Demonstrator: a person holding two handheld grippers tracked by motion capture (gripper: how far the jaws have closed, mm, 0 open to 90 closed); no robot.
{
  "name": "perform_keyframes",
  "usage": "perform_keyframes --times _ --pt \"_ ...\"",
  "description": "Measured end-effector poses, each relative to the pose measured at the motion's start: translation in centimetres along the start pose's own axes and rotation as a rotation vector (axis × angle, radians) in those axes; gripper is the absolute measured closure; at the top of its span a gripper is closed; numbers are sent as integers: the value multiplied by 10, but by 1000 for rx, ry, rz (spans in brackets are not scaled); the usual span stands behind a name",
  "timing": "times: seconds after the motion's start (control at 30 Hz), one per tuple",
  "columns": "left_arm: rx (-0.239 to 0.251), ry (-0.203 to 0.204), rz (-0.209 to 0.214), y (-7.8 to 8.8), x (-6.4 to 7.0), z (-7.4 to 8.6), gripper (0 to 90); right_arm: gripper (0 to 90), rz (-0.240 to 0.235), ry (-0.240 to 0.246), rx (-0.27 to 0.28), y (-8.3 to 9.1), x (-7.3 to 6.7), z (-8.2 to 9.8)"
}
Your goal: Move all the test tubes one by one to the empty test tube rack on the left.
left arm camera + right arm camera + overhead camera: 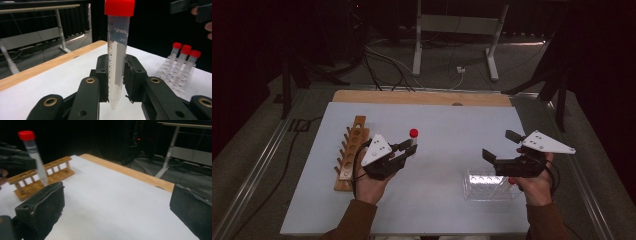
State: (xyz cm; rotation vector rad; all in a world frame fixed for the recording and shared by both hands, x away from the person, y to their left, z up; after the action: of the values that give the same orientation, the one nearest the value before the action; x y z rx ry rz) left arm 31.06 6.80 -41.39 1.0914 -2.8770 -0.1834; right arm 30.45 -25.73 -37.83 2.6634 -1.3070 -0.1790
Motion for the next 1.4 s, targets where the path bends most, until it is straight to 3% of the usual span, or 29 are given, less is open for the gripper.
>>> perform_keyframes --times 0.23,0.47,0.63,0.8,1.0,1.17,1.4 --pt "13 -4 -64 12 -22 -5 760 0 61 -9 12 20 19 6" --pt "24 -8 -152 29 -60 -9 759 0 95 -16 24 33 31 8" --pt "22 -6 -211 38 -85 -6 759 0 110 -14 33 38 36 7" --pt "7 -4 -243 43 -106 -2 758 0 112 -12 37 41 37 7" --pt "-14 24 -300 49 -131 7 758 0 114 -10 43 44 39 7" --pt "-39 42 -336 50 -146 16 758 0 103 -16 53 45 39 7" --pt "-63 60 -366 49 -156 26 758 0 97 -11 60 46 37 7"
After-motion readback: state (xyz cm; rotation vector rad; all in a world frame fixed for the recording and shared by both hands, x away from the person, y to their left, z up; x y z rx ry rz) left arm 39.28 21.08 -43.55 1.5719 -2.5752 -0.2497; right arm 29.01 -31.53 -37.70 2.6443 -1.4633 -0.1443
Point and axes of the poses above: each handheld gripper's, and its own axes: y roughly backward along the jaws, z roughly out of its underside, x roughly to its right, the point moved 5 cm from there along -y, roughly forward along the jaws, and after that the axes turned 7 degrees about x, right-handed, at the moved point
